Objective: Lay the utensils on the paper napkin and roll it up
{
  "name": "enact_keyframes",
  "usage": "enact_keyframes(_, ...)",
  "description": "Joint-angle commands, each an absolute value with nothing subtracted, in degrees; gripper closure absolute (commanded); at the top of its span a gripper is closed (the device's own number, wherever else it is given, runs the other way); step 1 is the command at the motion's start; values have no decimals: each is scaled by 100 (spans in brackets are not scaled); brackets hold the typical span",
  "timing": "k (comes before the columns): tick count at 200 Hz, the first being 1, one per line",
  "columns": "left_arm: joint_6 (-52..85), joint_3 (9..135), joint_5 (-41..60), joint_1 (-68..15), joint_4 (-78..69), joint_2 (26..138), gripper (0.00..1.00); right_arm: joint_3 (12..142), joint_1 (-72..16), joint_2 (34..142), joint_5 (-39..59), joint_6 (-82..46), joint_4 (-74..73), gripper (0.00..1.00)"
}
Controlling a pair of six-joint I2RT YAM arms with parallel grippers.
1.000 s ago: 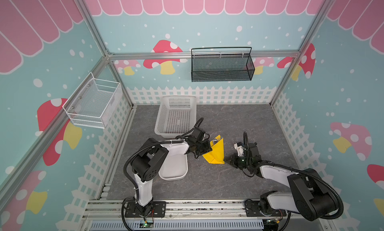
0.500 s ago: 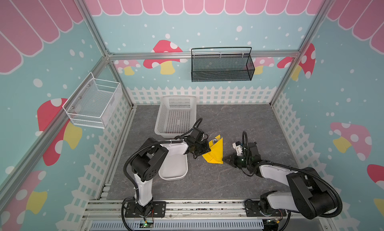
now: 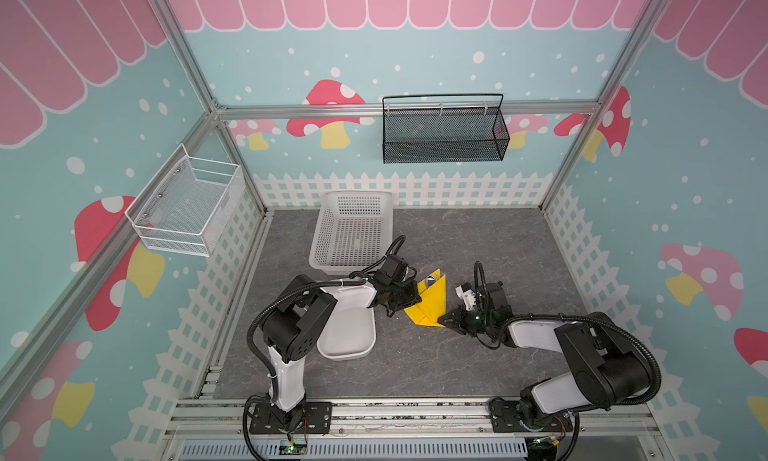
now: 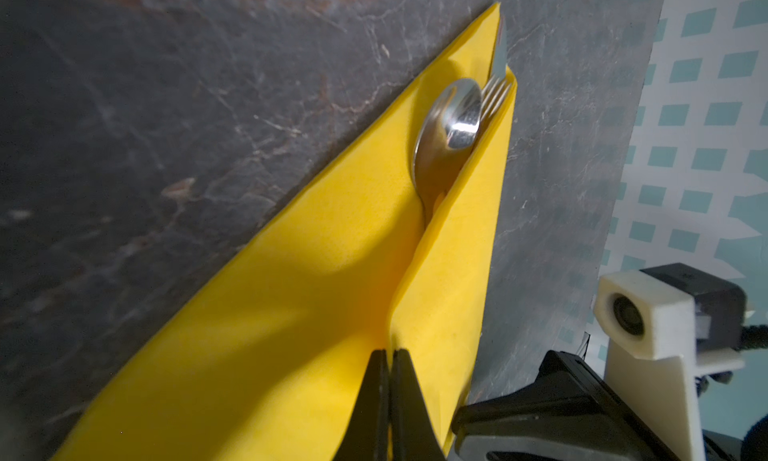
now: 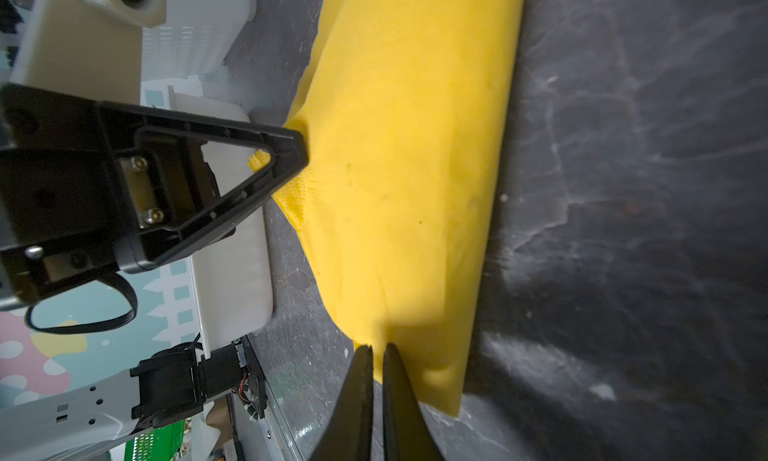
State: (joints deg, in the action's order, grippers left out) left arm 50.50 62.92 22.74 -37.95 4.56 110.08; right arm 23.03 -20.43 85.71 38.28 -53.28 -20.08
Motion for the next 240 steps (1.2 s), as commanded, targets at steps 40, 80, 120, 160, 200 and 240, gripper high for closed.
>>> enact_keyframes(40,4869,6421,2169,-3777,664,11153,97,2147,-2101,8840,3731,-5287,-2173,87)
enact_keyframes(80,4852,6408,2178,-3779,678,11144,97,2117,-2101,8655,3751,-5269,-2052,87)
enact_keyframes(120,4852,6420,2172,-3777,687,11136,97,2273,-2105,8175,3851,-5340,-2135,87)
enact_keyframes(160,4852,6426,2183,-3775,692,11153,97,2330,-2280,8524,3961,-5447,-2435,88)
enact_keyframes(200,4852,6416,2180,-3771,686,11136,97,2177,-2333,8801,3767,-5496,-2555,90)
enact_keyframes(240,4861,6422,2187,-3778,690,11151,97,2059,-2354,8970,3606,-5417,-2483,90)
